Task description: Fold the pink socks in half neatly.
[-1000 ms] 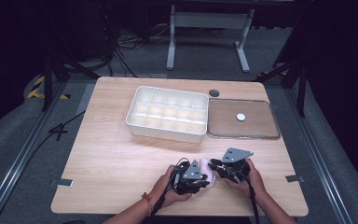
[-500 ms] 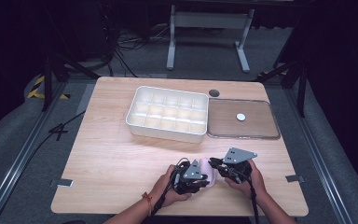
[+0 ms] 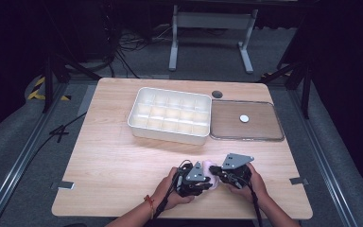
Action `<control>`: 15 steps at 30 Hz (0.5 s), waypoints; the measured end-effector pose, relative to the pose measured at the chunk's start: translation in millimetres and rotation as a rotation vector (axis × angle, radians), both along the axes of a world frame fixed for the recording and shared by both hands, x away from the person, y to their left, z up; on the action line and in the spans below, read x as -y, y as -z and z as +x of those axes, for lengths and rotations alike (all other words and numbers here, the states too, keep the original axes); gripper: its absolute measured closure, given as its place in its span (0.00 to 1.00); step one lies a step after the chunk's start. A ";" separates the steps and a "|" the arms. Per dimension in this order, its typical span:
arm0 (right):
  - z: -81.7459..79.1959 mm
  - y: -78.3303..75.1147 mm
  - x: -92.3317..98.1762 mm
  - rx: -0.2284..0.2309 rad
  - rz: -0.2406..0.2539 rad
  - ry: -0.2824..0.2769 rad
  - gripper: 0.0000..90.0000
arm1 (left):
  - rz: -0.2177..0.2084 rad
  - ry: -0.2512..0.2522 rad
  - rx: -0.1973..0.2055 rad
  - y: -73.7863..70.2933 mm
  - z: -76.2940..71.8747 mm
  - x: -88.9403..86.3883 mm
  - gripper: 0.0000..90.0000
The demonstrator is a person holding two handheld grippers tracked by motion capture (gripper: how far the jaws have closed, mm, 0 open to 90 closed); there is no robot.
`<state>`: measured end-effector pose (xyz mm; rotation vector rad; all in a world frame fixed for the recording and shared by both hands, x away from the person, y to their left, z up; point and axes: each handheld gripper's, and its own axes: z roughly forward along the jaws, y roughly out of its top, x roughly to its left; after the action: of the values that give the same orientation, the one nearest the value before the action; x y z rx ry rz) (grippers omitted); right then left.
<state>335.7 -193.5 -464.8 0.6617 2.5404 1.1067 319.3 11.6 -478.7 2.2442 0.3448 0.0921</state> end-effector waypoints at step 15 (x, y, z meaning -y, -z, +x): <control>8.7 5.6 13.1 -0.007 -0.015 0.086 0.97 | 0.002 0.001 -0.013 -0.7 0.8 0.4 0.83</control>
<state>344.4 -206.6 -470.5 0.7638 2.4984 1.0573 320.2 11.2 -478.0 2.2481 0.3511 0.0778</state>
